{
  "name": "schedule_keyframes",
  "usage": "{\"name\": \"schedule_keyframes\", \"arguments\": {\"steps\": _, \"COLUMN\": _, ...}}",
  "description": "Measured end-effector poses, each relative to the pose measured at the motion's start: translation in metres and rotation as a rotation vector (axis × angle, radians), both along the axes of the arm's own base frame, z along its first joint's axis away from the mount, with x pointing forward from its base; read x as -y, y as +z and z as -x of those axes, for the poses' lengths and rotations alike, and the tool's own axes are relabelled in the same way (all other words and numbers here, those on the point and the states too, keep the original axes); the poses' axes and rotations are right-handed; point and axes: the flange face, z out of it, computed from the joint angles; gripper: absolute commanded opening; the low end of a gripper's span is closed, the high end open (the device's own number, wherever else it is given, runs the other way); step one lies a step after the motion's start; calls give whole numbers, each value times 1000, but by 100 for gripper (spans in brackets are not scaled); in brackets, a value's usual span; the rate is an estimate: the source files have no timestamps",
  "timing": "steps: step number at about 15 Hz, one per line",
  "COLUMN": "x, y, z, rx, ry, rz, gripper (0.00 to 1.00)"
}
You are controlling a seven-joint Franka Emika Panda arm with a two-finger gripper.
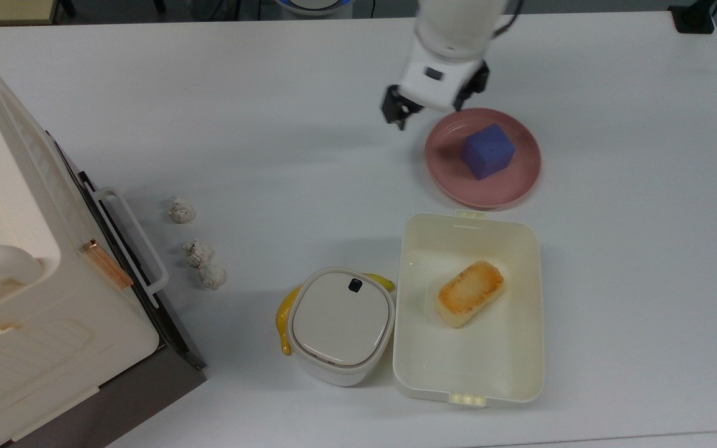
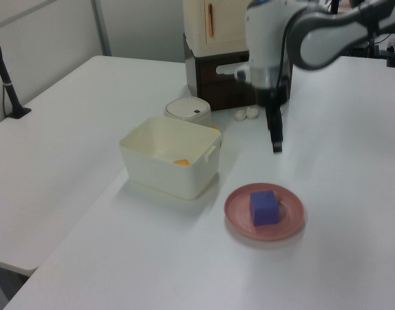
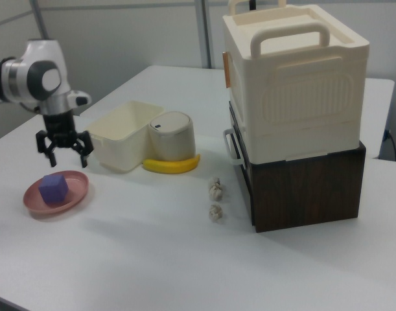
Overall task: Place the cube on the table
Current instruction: 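Lower the gripper and close it on the purple cube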
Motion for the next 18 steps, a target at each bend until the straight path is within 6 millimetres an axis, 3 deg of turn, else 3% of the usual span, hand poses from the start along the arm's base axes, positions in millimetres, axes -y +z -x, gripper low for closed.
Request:
{"name": "schedule_keyframes", "arguments": {"steps": 4, "x": -62, "y": -47, "z": 10, "rx": -8, "ry": 65, "rz": -15, "gripper": 100}}
{"name": "schedule_keyframes", "arguments": {"steps": 11, "x": -108, "y": -95, "z": 16, "rx": 74, "ry": 78, "rz": 48, "gripper": 97}}
{"name": "schedule_keyframes", "arguments": {"steps": 13, "x": -118, "y": -106, "z": 18, "rx": 93, "ry": 68, "rz": 62, "gripper": 79}}
{"name": "schedule_keyframes", "arguments": {"steps": 14, "x": -120, "y": -109, "z": 18, "rx": 95, "ry": 60, "rz": 65, "gripper": 65}}
{"name": "schedule_keyframes", "arguments": {"steps": 16, "x": -121, "y": -108, "z": 18, "rx": 99, "ry": 47, "rz": 66, "gripper": 15}}
{"name": "schedule_keyframes", "arguments": {"steps": 17, "x": -121, "y": -107, "z": 17, "rx": 103, "ry": 43, "rz": 68, "gripper": 0}}
{"name": "schedule_keyframes", "arguments": {"steps": 18, "x": -120, "y": -106, "z": 16, "rx": 106, "ry": 35, "rz": 68, "gripper": 0}}
